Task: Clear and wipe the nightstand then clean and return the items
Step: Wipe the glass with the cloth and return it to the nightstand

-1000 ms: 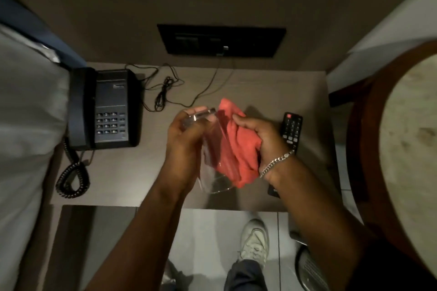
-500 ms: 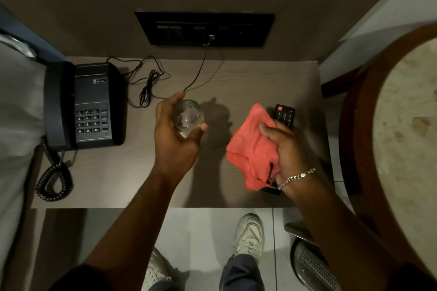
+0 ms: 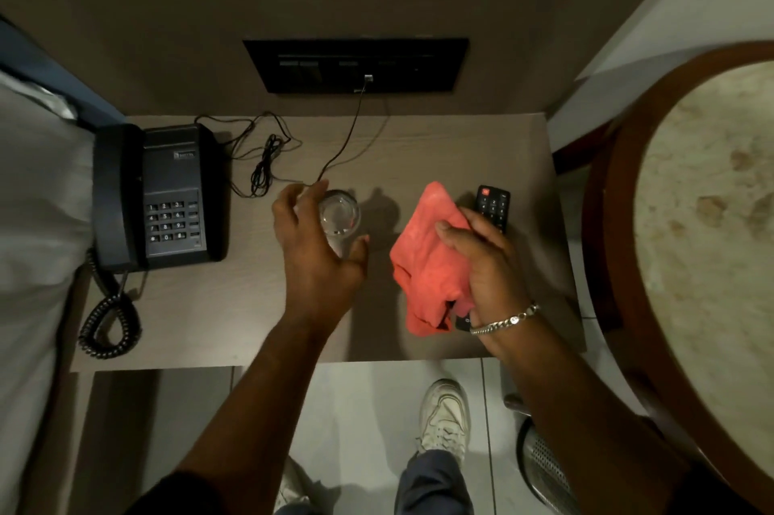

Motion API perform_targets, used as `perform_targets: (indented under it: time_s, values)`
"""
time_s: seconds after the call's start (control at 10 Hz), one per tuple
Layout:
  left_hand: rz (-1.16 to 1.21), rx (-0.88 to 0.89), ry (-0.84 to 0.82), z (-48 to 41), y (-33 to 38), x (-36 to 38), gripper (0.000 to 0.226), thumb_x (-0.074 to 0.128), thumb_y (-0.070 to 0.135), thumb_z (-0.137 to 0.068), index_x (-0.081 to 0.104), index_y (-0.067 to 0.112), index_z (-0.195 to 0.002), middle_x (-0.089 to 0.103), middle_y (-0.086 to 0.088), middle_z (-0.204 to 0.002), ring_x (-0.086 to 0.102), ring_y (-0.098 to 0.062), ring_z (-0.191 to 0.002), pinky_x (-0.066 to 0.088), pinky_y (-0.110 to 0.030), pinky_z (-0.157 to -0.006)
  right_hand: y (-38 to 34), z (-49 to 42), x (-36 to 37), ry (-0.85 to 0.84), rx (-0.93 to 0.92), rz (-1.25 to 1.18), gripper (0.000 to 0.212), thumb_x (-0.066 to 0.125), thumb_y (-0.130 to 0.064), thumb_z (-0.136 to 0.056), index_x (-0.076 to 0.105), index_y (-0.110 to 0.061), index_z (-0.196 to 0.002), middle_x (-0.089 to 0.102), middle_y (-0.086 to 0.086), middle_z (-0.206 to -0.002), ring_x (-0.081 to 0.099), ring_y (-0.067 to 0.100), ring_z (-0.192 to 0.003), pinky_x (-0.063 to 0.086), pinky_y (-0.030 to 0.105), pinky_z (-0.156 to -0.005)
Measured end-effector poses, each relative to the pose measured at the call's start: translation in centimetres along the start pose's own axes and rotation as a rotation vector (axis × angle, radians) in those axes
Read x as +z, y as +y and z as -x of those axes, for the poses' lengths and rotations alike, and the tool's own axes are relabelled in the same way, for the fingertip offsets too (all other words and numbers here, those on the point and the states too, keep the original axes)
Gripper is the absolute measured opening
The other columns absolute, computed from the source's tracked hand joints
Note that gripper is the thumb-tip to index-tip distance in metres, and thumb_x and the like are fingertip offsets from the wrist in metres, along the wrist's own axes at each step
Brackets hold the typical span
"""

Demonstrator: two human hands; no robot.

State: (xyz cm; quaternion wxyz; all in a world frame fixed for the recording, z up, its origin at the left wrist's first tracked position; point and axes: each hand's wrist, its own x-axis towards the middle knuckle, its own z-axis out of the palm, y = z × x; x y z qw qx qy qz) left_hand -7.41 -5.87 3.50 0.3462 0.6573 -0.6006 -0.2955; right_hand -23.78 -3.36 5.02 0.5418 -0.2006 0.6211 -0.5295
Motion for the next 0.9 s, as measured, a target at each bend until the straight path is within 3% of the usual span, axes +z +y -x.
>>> perform_targets:
  time_s: [0.1,0.2,0.3,0.4,0.5,0.6,0.7,0.8,0.9]
  values:
    - [0.317,-0.178,-0.041,2.8,5.2,-0.5,0.057,0.066,0.046,-0.080,0.053,0.019,-0.128,0.053,0.000,-0.128,0.056,-0.015,-0.113,0.050,-0.022,-0.090,-1.7,2.0,-0.3,0.000,0.016,0.046,0.030,0.068,-0.018,-0.082,0.069,-0.029,-0.109,0.071,-0.007,-0.112,0.064,0.016,-0.107,0.054,0.033,-0.089]
    - [0.537,-0.349,-0.285,5.1,8.7,-0.1,0.058,0.068,0.053,-0.076,0.057,0.023,-0.124,0.065,0.003,-0.118,0.065,-0.014,-0.104,0.058,-0.026,-0.079,-3.3,3.9,-1.2,-0.079,0.016,0.053,0.036,0.060,-0.032,-0.080,0.066,-0.035,-0.115,0.062,-0.003,-0.130,0.057,0.021,-0.120,0.049,0.046,-0.099]
    - [0.623,-0.434,-0.315,6.3,11.1,0.7,0.038,0.074,0.026,-0.082,0.061,0.020,-0.117,0.071,-0.002,-0.109,0.069,-0.022,-0.100,0.061,-0.040,-0.079,-4.9,5.5,-3.1,-0.070,-0.094,0.080,0.040,0.058,-0.025,-0.081,0.062,-0.035,-0.120,0.059,-0.005,-0.134,0.056,0.014,-0.123,0.049,0.039,-0.099]
    - [0.909,-0.528,-0.396,7.4,14.3,3.1,0.036,0.073,0.001,-0.080,0.063,0.014,-0.112,0.075,-0.010,-0.106,0.072,-0.029,-0.096,0.060,-0.050,-0.078,-6.5,7.3,-8.7,0.132,-0.144,0.094,0.062,0.075,-0.013,-0.075,0.052,-0.029,-0.130,0.061,-0.003,-0.130,0.061,0.011,-0.114,0.054,0.034,-0.087]
    - [0.904,-0.562,-0.481,9.3,17.7,7.7,0.044,0.075,-0.007,-0.075,0.059,0.010,-0.113,0.073,-0.013,-0.107,0.070,-0.030,-0.098,0.060,-0.053,-0.080,-7.5,8.7,-15.4,0.347,-0.068,0.071,0.070,0.082,-0.019,-0.063,0.053,-0.039,-0.123,0.067,0.000,-0.117,0.069,0.012,-0.099,0.062,0.042,-0.072]
    - [0.812,-0.513,-0.545,10.8,19.4,10.7,0.043,0.073,-0.008,-0.077,0.058,0.009,-0.114,0.071,-0.011,-0.106,0.069,-0.029,-0.100,0.058,-0.051,-0.086,-7.0,8.8,-18.9,0.518,-0.144,0.267,0.066,0.080,-0.009,-0.070,0.053,-0.045,-0.119,0.067,-0.004,-0.111,0.070,0.002,-0.088,0.060,0.025,-0.059]
    - [0.775,-0.478,-0.622,11.9,20.4,12.5,0.043,0.071,-0.005,-0.082,0.057,0.015,-0.117,0.069,-0.005,-0.107,0.069,-0.019,-0.098,0.060,-0.035,-0.082,-6.2,8.2,-21.1,0.650,-0.201,0.487,0.060,0.075,-0.007,-0.076,0.053,-0.034,-0.125,0.066,0.004,-0.116,0.069,0.014,-0.096,0.060,0.036,-0.072]
    - [0.670,-0.377,-0.605,10.9,20.7,12.2,0.041,0.068,0.000,-0.086,0.056,0.032,-0.109,0.064,0.009,-0.107,0.064,-0.007,-0.098,0.055,-0.016,-0.080,-5.7,6.5,-22.9,0.666,-0.180,0.848,0.047,0.069,-0.013,-0.082,0.057,-0.012,-0.128,0.063,0.019,-0.121,0.059,0.037,-0.109,0.044,0.041,-0.093]
    - [0.490,-0.233,-0.530,9.5,20.2,9.8,0.035,0.066,0.007,-0.089,0.057,0.030,-0.113,0.062,0.016,-0.109,0.060,-0.006,-0.105,0.050,-0.017,-0.089,-6.0,6.6,-22.5,0.591,-0.095,1.039,0.050,0.064,-0.021,-0.086,0.052,-0.011,-0.133,0.059,0.021,-0.126,0.054,0.039,-0.113,0.042,0.045,-0.096]
